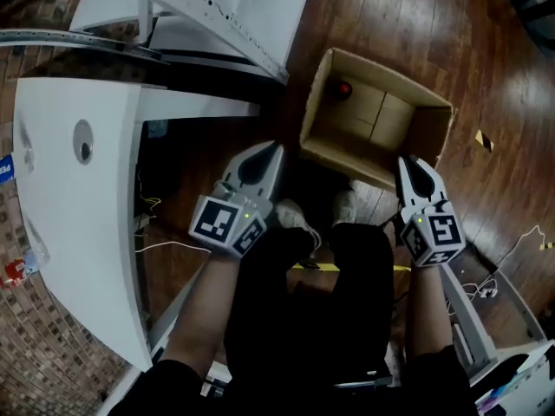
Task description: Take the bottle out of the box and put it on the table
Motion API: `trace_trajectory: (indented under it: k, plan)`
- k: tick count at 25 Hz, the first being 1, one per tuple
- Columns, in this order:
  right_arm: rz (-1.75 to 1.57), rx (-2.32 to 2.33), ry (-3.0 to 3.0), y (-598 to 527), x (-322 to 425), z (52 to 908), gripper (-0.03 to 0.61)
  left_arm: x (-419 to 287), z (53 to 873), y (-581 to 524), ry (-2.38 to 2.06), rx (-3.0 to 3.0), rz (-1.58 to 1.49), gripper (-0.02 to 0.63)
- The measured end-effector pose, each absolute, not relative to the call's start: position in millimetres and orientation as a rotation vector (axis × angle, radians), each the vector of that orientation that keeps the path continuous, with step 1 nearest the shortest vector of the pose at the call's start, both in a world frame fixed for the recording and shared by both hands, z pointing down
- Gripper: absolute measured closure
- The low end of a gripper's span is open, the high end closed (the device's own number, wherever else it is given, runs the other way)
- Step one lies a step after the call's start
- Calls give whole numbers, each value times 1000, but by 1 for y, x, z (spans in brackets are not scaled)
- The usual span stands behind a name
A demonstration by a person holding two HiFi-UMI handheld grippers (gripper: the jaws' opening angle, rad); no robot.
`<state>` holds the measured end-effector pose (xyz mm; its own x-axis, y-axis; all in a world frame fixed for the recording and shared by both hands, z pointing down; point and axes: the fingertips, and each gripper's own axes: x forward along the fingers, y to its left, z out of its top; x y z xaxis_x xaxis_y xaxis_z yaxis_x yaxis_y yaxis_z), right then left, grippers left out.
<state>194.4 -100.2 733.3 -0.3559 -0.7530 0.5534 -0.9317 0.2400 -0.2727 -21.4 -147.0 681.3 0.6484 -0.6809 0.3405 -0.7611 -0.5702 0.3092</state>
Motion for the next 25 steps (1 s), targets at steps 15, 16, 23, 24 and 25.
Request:
trace_trajectory:
  k: [15, 16, 23, 24, 25]
  plan:
    - [461, 1432, -2424, -214, 182, 892, 541, 10, 858, -245, -1063, 2701, 164, 609]
    - [466, 1431, -2427, -215, 181, 896, 541, 10, 861, -243, -1057, 2698, 156, 609]
    - [446, 1297, -2410, -222, 157, 925, 541, 4, 864, -228, -1040, 2701, 172, 609]
    - [446, 1282, -2404, -224, 154, 932, 541, 4, 863, -228, -1044, 2692, 160, 609]
    - [450, 1266, -2398, -226, 152, 938, 541, 3, 862, -229, -1043, 2681, 145, 609]
